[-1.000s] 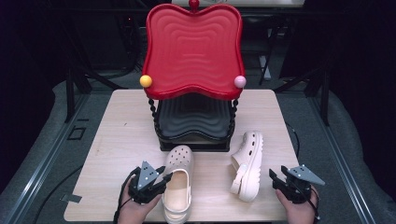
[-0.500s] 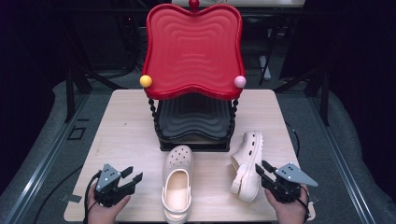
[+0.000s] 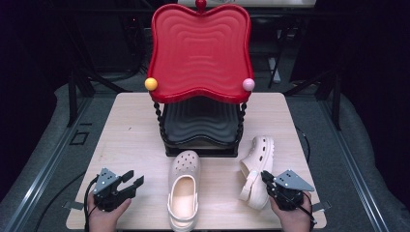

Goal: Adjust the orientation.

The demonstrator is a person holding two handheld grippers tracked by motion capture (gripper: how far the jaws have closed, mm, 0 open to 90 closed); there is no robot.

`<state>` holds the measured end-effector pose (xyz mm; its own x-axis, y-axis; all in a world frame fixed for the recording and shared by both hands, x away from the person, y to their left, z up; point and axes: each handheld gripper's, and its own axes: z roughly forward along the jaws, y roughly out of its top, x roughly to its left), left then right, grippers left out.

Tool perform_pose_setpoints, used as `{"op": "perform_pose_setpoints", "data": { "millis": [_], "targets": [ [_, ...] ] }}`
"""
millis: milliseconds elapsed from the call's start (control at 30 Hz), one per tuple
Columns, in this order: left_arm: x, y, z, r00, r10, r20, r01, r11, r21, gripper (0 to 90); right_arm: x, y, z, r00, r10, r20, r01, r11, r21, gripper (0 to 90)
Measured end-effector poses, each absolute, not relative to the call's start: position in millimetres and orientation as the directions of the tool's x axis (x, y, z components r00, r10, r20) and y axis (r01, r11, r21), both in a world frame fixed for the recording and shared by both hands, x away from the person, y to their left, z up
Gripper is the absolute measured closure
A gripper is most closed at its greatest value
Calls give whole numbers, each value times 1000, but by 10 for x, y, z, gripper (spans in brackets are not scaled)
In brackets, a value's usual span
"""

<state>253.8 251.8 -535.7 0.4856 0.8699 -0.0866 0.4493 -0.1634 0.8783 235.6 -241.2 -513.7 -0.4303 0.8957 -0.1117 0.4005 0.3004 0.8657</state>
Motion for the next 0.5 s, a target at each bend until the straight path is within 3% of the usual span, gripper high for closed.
{"op": "perform_pose_setpoints", "data": {
  "millis": [233,433,500],
  "targets": [
    [2537,2472,-5396,493,869,-42,430,-201,880,511,2310,-2600,-5118,-373,928,-15,444,193,875,876],
    [2536,2460,-5389,502,864,-22,407,-214,888,505,2268,-2780,-5120,-322,947,7,475,155,866,882],
    [2535,2461,-5388,497,867,-18,407,-215,888,502,2269,-2889,-5142,-296,953,65,499,96,861,881]
  ]
}}
